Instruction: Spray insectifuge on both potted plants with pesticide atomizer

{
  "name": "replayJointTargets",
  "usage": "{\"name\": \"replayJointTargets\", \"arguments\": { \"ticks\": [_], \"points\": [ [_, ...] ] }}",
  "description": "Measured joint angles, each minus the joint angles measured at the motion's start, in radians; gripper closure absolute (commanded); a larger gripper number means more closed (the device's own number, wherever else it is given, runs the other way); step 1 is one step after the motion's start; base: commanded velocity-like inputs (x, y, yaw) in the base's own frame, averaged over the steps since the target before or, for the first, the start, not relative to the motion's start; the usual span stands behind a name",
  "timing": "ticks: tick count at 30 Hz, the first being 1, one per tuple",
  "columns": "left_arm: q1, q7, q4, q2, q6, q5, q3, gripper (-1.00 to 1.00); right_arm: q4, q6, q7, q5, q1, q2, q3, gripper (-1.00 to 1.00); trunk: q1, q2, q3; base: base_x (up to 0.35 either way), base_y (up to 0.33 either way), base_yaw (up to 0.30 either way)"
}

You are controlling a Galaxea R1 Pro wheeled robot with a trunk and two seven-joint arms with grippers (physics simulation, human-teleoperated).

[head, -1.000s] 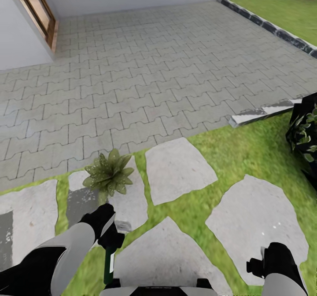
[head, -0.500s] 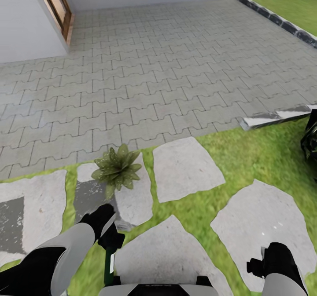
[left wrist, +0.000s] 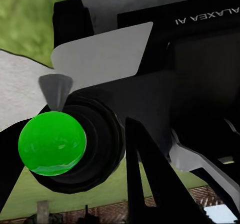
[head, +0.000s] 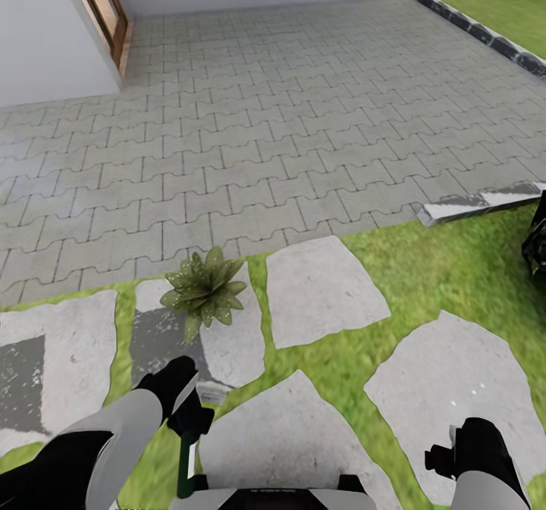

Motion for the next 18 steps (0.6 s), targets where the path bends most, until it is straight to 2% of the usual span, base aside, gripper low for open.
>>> {"name": "replayJointTargets", "arguments": {
  "ticks": [6,13,18],
  "points": [
    [0.002,0.0,0.0,-0.001,-0.001,0.0,0.0,1.0,-0.002,0.0,0.001,0.0,0.001,0.0,0.0,-1.0,0.0,0.0,-0.005,0.0,-0.257,0.183],
    [0.003,0.006,0.0,-0.002,-0.001,-0.001,-0.001,1.0,-0.006,0.001,0.003,0.0,0.0,0.001,0.002,-1.0,0.0,0.0,-0.007,0.0,-0.328,0.034],
    [0.002,0.01,-0.001,-0.001,0.001,-0.011,-0.008,1.0,-0.012,0.0,0.005,-0.001,0.0,0.002,0.003,-1.0,0.0,0.0,-0.007,0.0,-0.018,0.0]
  ]
}}
